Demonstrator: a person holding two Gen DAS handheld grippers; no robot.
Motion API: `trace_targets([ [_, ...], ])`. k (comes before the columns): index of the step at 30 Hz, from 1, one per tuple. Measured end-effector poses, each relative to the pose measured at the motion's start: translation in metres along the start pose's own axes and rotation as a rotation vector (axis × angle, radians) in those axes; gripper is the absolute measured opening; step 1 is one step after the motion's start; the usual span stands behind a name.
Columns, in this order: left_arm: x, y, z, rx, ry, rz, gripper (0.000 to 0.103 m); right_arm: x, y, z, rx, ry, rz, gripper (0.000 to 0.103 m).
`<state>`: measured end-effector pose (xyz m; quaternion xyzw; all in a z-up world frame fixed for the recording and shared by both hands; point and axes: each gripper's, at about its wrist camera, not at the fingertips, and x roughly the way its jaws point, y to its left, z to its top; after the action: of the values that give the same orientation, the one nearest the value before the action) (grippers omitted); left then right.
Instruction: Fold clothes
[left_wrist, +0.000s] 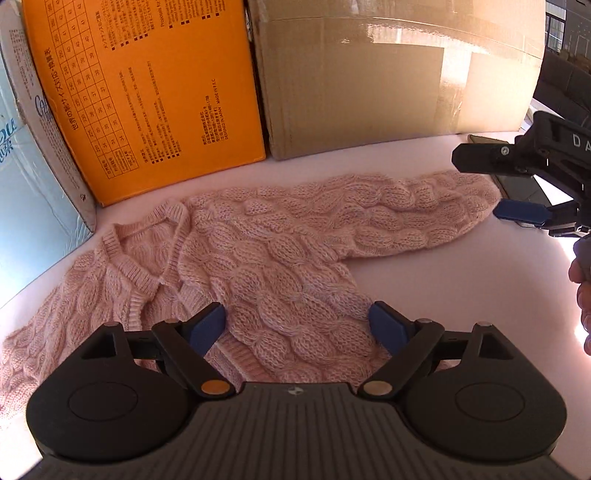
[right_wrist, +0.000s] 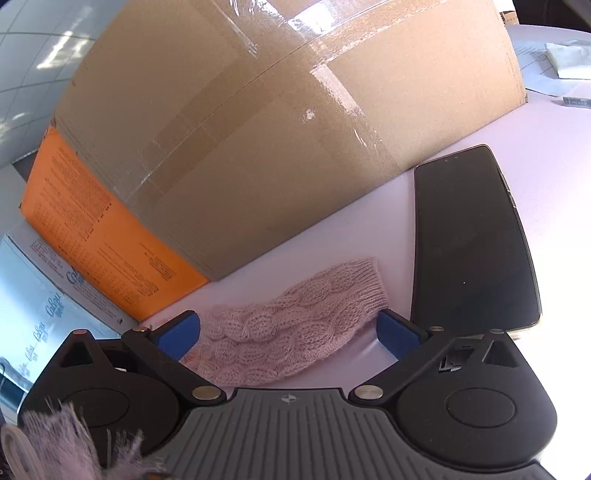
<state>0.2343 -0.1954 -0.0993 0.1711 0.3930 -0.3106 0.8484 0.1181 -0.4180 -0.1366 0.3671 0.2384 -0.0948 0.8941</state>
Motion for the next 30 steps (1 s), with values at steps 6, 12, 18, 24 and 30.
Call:
trace_targets([
  [6,0.003,0.003,0.0,-0.017,0.005,0.012,0.093,0.012,-0.011,-0.001,0.15,0.048,-0.064,0.004],
  [12,-0.005,0.004,0.003,-0.012,-0.014,0.016,0.092,-0.012,0.007,0.006,0.0,-0.095,-0.077,0.004],
  [18,-0.018,0.009,0.0,-0.012,-0.015,0.036,0.092,0.003,0.007,0.007,-0.099,0.03,-0.168,0.009],
  [24,-0.061,0.049,-0.023,-0.085,-0.083,0.152,0.093,0.001,0.012,0.006,-0.124,0.061,-0.111,0.058],
  [30,-0.102,0.13,-0.078,-0.404,-0.057,0.366,0.093,-0.003,0.027,-0.005,-0.128,0.101,-0.078,0.062],
])
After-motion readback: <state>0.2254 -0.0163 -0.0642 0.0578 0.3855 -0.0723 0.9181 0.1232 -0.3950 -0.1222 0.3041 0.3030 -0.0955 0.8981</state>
